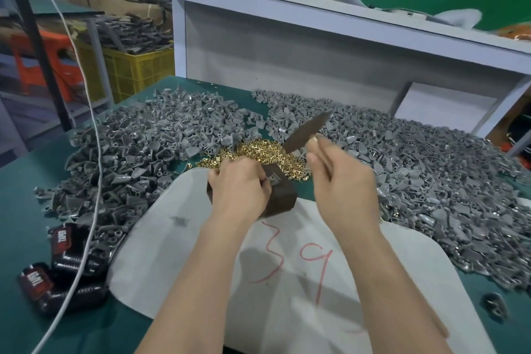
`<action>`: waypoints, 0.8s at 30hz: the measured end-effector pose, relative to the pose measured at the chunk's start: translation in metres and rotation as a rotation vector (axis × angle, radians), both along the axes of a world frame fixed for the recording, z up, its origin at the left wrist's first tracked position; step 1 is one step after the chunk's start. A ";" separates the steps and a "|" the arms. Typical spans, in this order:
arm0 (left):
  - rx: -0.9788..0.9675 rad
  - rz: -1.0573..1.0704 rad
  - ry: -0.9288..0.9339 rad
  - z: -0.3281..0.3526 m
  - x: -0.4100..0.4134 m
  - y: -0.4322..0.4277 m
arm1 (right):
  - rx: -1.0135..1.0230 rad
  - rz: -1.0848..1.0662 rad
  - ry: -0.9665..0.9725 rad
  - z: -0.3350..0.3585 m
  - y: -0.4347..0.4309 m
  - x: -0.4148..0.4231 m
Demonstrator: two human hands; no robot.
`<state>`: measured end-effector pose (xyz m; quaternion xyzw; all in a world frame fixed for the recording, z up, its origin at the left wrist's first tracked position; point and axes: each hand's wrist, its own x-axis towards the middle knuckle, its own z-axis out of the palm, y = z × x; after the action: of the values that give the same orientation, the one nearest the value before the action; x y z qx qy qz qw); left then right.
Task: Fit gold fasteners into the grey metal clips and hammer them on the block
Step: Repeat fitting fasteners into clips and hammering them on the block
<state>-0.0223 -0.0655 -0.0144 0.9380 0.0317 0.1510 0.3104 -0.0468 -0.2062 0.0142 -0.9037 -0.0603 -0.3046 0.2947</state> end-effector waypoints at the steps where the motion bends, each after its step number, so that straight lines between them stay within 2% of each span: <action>1: -0.005 0.001 0.005 0.000 0.000 0.000 | 0.014 0.017 -0.013 0.001 -0.001 0.001; 4: -0.004 0.020 0.006 0.002 -0.002 0.000 | -0.182 0.083 0.263 -0.005 0.002 0.002; 6: 0.015 0.016 0.015 0.002 -0.002 0.000 | -0.216 0.083 0.307 -0.005 -0.001 0.005; 8: 0.005 0.014 0.027 0.002 -0.002 0.000 | -0.152 0.069 0.283 -0.004 -0.009 0.012; 10: -0.011 0.014 0.028 0.002 -0.002 0.001 | 0.010 0.036 0.330 -0.004 -0.019 0.021; 15: -0.008 0.019 0.016 0.001 -0.002 0.000 | 0.130 -0.066 0.645 -0.016 -0.036 0.040; 16: -0.005 0.021 0.013 0.001 -0.001 0.000 | 0.102 -0.069 0.716 -0.019 -0.036 0.041; 18: -0.005 0.021 0.013 0.000 -0.001 0.000 | -0.091 -0.090 0.805 -0.025 -0.036 0.041; 21: 0.000 0.018 -0.001 -0.001 0.001 0.000 | -0.331 -0.171 0.722 -0.029 -0.032 0.042; 22: -0.012 0.014 -0.013 -0.001 0.001 0.000 | -0.323 -0.180 0.632 -0.027 -0.030 0.040; 24: -0.059 -0.002 -0.047 -0.001 0.001 -0.001 | -0.137 -0.053 0.439 -0.020 -0.022 0.037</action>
<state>-0.0213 -0.0663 -0.0152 0.9246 0.0281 0.1718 0.3388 -0.0102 -0.2282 -0.0055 -0.9676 0.0084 -0.1034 0.2304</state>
